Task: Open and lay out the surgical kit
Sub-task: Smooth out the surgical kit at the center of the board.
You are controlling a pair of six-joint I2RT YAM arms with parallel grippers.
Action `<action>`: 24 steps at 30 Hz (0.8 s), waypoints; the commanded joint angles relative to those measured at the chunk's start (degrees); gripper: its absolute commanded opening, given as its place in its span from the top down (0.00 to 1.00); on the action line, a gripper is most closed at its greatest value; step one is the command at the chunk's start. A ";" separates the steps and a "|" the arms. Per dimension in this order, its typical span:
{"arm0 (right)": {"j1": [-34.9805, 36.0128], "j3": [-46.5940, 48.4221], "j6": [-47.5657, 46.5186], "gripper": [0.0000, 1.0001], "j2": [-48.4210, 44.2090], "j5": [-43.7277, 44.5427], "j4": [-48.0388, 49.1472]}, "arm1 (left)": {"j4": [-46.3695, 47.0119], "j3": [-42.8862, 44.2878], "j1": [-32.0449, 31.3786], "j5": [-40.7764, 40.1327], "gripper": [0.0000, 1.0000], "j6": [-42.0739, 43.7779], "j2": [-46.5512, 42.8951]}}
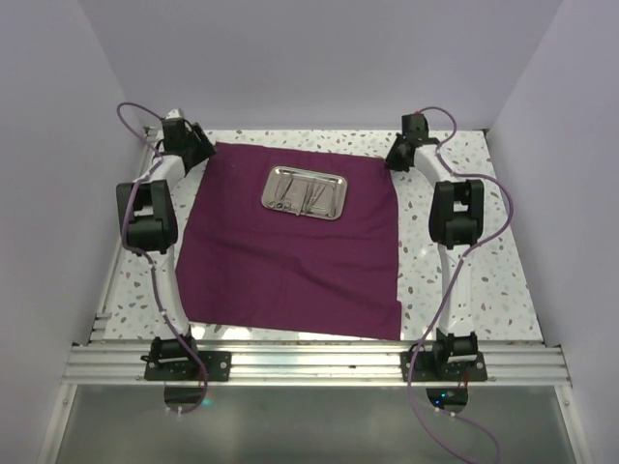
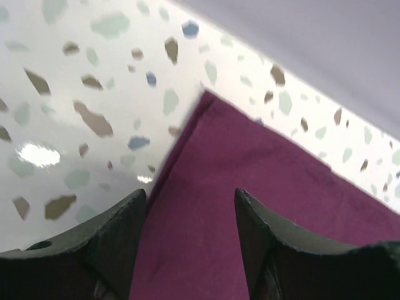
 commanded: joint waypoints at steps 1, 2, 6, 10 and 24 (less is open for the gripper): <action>0.45 1.11 0.28 1.00 2.83 -1.85 -2.96 | -6.29 11.15 1.16 -5.30 0.37 2.38 2.54; 0.45 1.11 0.29 1.00 2.74 -1.86 -2.88 | -6.76 12.59 1.43 -3.90 0.38 2.38 4.21; 0.54 1.37 0.20 1.00 2.65 -1.86 -2.96 | -8.52 17.26 1.87 -0.73 0.42 2.29 10.98; 0.45 2.34 0.02 1.00 2.83 -1.59 -3.31 | -9.93 22.60 1.78 3.05 0.48 1.85 15.82; 0.19 10.94 1.16 1.00 7.31 -2.03 -5.95 | -11.34 26.14 -0.24 17.55 0.69 1.15 22.77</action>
